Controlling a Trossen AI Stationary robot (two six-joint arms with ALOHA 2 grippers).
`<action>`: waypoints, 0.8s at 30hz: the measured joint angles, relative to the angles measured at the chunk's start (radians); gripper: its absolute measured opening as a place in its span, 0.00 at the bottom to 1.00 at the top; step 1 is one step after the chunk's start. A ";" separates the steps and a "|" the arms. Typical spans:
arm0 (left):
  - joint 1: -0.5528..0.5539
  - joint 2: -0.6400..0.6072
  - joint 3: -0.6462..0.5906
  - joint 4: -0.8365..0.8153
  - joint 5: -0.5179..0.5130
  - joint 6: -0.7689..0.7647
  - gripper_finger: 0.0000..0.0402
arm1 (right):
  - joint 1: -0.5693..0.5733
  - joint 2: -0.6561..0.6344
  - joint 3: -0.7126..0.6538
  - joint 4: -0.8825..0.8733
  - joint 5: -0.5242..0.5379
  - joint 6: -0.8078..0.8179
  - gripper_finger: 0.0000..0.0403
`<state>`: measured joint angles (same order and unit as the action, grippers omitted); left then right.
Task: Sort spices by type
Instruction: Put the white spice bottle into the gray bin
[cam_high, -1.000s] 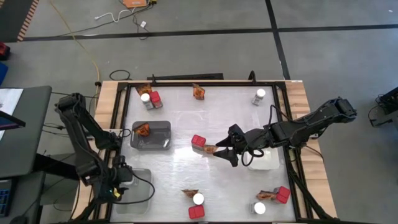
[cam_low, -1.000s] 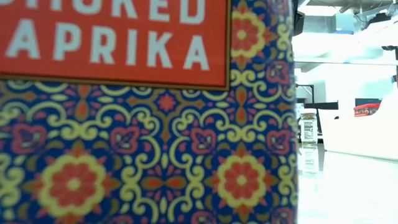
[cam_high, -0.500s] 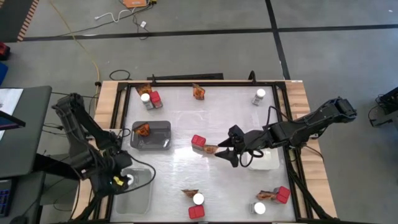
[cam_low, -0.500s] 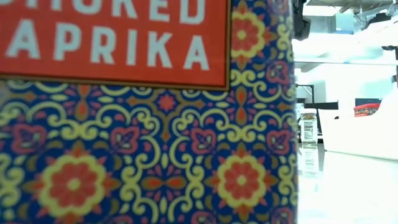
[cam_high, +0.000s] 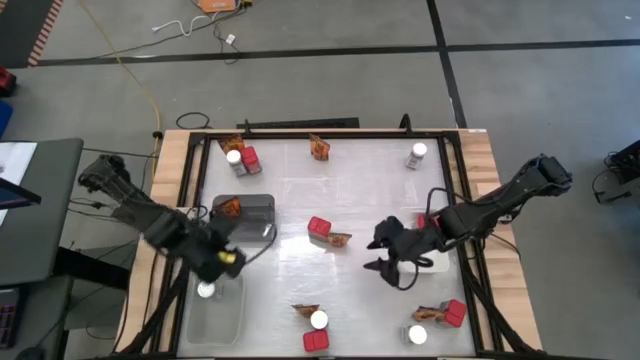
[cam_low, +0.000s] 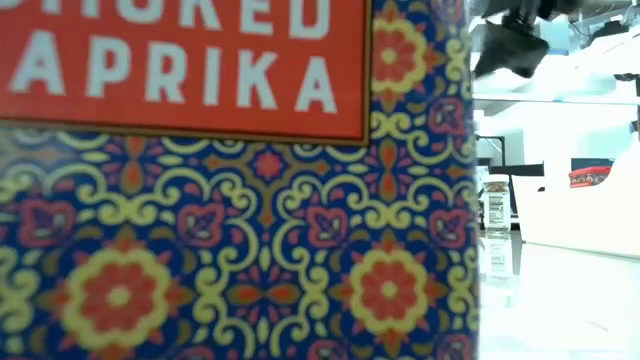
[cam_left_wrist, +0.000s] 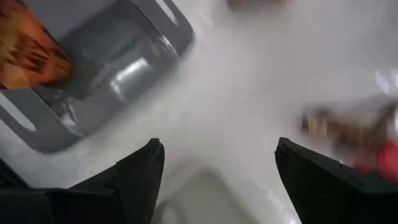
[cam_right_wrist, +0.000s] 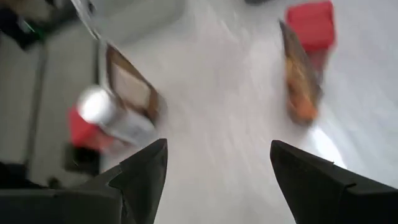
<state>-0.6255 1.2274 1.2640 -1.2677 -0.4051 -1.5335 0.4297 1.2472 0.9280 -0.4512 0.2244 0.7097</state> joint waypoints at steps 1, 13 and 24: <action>0.036 0.000 0.000 0.003 -0.009 -0.011 0.73 | 0.000 -0.018 0.000 -0.055 -0.005 -0.007 0.77; 0.327 0.000 0.000 0.082 -0.027 0.022 0.73 | 0.030 -0.230 -0.049 -0.344 0.131 -0.143 0.77; 0.717 0.000 -0.001 0.082 -0.046 0.269 0.73 | -0.015 -0.413 -0.330 0.022 0.136 -0.111 0.77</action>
<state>0.0915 1.2274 1.2633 -1.1858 -0.4515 -1.2641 0.4144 0.8338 0.5981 -0.4289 0.3605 0.5988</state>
